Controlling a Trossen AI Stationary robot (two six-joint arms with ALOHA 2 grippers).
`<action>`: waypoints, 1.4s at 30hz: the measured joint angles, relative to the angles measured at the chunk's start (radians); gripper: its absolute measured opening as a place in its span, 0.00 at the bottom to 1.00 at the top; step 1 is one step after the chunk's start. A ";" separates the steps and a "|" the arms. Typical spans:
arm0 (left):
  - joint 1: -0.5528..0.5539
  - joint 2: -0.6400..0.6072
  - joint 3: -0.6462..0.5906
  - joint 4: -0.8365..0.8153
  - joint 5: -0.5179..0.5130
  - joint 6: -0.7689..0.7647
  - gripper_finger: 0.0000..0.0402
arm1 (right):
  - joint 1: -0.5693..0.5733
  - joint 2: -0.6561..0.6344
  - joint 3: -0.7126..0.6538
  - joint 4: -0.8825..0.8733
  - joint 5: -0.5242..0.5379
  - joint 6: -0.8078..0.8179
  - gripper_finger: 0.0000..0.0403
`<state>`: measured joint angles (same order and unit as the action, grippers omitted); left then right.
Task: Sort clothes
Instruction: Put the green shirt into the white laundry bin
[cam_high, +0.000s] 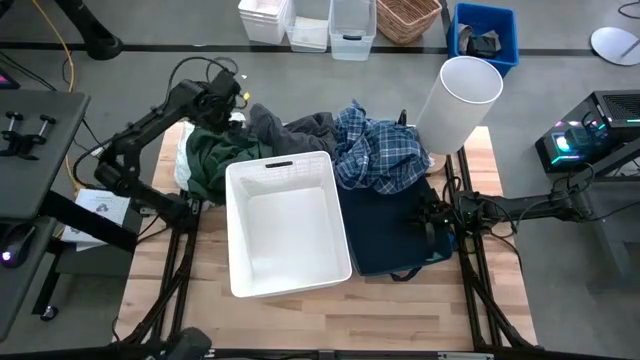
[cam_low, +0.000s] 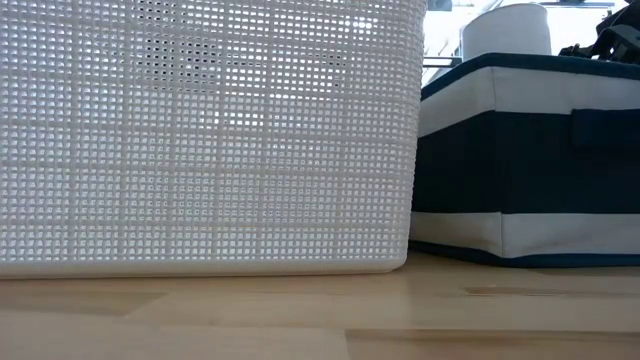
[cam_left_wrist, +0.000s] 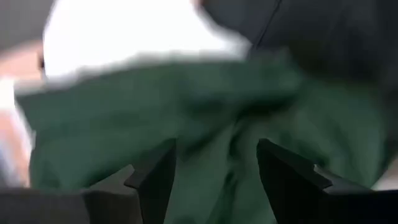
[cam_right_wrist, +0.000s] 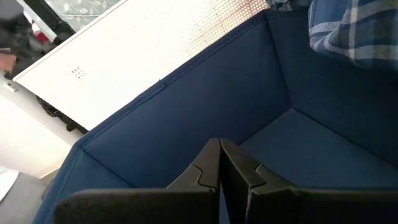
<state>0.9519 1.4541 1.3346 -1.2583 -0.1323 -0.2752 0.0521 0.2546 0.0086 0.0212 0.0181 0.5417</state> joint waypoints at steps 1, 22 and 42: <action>-0.003 0.005 0.000 -0.046 -0.005 -0.010 0.53 | 0.000 0.000 0.000 0.000 0.000 0.000 0.00; -0.023 0.026 -0.398 0.313 -0.030 -0.153 0.52 | 0.000 0.000 0.000 0.000 0.000 0.000 0.00; -0.112 -0.269 -0.063 0.195 0.011 -0.044 0.01 | 0.000 0.000 0.000 0.000 0.000 0.000 0.00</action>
<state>0.8402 1.1854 1.2717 -1.0628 -0.1208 -0.3196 0.0521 0.2546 0.0086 0.0211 0.0181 0.5419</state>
